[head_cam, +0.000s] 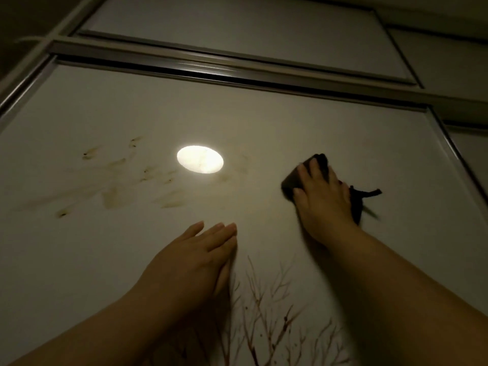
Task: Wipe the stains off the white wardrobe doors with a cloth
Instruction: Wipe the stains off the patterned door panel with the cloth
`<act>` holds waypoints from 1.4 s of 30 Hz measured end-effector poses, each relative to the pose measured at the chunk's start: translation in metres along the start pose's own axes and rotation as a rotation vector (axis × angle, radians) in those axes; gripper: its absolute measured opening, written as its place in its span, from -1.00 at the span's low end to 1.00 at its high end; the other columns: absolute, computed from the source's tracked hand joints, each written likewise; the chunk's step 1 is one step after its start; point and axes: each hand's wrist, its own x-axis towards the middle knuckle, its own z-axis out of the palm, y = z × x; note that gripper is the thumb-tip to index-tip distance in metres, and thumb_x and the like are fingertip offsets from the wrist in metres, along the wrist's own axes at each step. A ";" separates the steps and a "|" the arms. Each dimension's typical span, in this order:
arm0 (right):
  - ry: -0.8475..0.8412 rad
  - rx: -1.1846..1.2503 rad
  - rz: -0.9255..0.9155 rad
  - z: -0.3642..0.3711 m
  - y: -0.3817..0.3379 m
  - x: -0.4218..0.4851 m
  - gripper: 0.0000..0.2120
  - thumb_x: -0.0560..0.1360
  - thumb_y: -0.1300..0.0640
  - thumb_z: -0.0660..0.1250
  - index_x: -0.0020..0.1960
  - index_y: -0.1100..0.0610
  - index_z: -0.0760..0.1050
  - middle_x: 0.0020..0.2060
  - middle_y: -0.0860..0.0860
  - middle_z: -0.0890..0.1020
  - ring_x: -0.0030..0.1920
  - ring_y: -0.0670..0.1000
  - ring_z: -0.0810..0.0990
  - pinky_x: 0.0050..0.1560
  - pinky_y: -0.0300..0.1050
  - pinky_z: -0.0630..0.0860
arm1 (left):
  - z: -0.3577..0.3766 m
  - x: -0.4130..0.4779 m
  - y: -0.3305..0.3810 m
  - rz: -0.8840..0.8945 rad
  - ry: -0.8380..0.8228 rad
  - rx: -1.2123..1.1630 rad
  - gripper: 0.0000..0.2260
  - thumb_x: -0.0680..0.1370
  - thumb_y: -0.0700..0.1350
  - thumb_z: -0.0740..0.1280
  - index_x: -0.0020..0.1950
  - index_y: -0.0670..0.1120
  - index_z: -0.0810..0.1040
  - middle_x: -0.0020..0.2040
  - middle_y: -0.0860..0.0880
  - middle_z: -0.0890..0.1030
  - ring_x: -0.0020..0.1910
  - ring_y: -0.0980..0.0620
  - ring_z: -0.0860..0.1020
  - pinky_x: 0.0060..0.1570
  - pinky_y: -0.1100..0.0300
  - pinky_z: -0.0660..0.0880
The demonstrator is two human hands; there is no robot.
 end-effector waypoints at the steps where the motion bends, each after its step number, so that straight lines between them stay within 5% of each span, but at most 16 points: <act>1: 0.000 0.009 -0.041 0.001 -0.017 -0.003 -0.49 0.61 -0.01 -0.05 0.52 -0.01 -0.09 0.52 0.01 -0.15 0.49 0.13 -0.13 0.43 0.19 -0.12 | 0.000 0.000 -0.001 0.004 0.004 -0.009 -0.59 0.48 0.02 0.07 0.16 -0.02 0.60 0.18 0.02 0.58 0.10 0.10 0.56 0.14 -0.03 0.31; 8: -0.099 0.035 -0.314 0.015 -0.012 -0.087 -0.46 0.51 -0.21 -0.20 0.47 -0.23 -0.23 0.47 -0.20 -0.27 0.44 -0.10 -0.36 0.41 0.02 -0.33 | 0.007 0.001 -0.008 0.035 0.017 -0.042 -0.59 0.47 0.01 0.07 0.16 -0.05 0.60 0.17 -0.03 0.59 0.08 0.04 0.58 0.12 -0.11 0.29; 12: -0.062 0.044 -0.079 0.007 0.038 -0.089 -0.50 0.55 -0.16 -0.15 0.47 -0.20 -0.15 0.48 -0.18 -0.20 0.47 -0.07 -0.24 0.46 0.08 -0.19 | 0.008 0.001 -0.007 0.045 0.040 -0.098 -0.57 0.46 -0.03 0.07 0.11 -0.14 0.63 0.15 -0.10 0.60 0.05 -0.04 0.60 0.10 -0.19 0.36; 16: -0.035 0.046 0.136 0.007 0.007 -0.070 -0.50 0.62 -0.02 -0.08 0.52 -0.04 -0.11 0.52 -0.05 -0.17 0.49 0.06 -0.17 0.45 0.17 -0.17 | 0.008 0.000 -0.009 0.042 0.040 -0.126 -0.57 0.46 -0.03 0.06 0.10 -0.16 0.63 0.15 -0.11 0.60 0.05 -0.06 0.60 0.09 -0.18 0.36; 21: -0.131 0.024 -0.231 0.018 -0.026 -0.124 -0.46 0.52 -0.20 -0.19 0.47 -0.21 -0.23 0.48 -0.18 -0.27 0.46 -0.05 -0.35 0.42 0.07 -0.30 | 0.009 -0.002 -0.008 0.029 0.030 -0.116 -0.56 0.47 -0.01 0.05 0.15 -0.13 0.60 0.17 -0.10 0.58 0.09 -0.05 0.58 0.14 -0.14 0.27; 25: -0.178 -0.024 -0.380 0.018 0.018 -0.149 -0.48 0.55 -0.22 -0.16 0.48 -0.24 -0.17 0.49 -0.20 -0.18 0.49 -0.05 -0.26 0.45 0.09 -0.24 | 0.008 -0.002 -0.008 0.045 0.017 -0.102 -0.55 0.47 -0.02 0.04 0.16 -0.17 0.59 0.18 -0.14 0.57 0.09 -0.09 0.58 0.14 -0.17 0.25; 30: -0.087 0.015 -0.102 0.008 0.050 -0.103 -0.50 0.56 -0.14 -0.13 0.48 -0.19 -0.11 0.50 -0.14 -0.15 0.48 -0.04 -0.23 0.45 0.11 -0.18 | 0.006 -0.001 -0.002 0.035 -0.010 -0.096 -0.55 0.47 -0.04 0.05 0.16 -0.19 0.59 0.19 -0.16 0.56 0.09 -0.11 0.58 0.15 -0.19 0.30; 35: -0.012 0.002 0.041 0.003 0.006 -0.032 -0.51 0.63 -0.02 -0.08 0.53 -0.02 -0.08 0.53 -0.02 -0.13 0.49 0.10 -0.14 0.43 0.18 -0.13 | 0.004 -0.001 -0.002 0.030 0.007 -0.072 -0.57 0.48 -0.03 0.06 0.17 -0.15 0.59 0.20 -0.11 0.56 0.11 -0.06 0.57 0.15 -0.17 0.26; 42: -0.068 0.029 -0.315 0.018 -0.045 -0.075 -0.46 0.55 -0.14 -0.18 0.50 -0.12 -0.21 0.49 -0.10 -0.24 0.46 0.00 -0.31 0.39 0.05 -0.32 | -0.003 -0.010 -0.005 -0.045 -0.028 -0.049 -0.58 0.50 0.00 0.06 0.20 -0.10 0.56 0.19 -0.08 0.57 0.12 -0.01 0.56 0.16 -0.11 0.26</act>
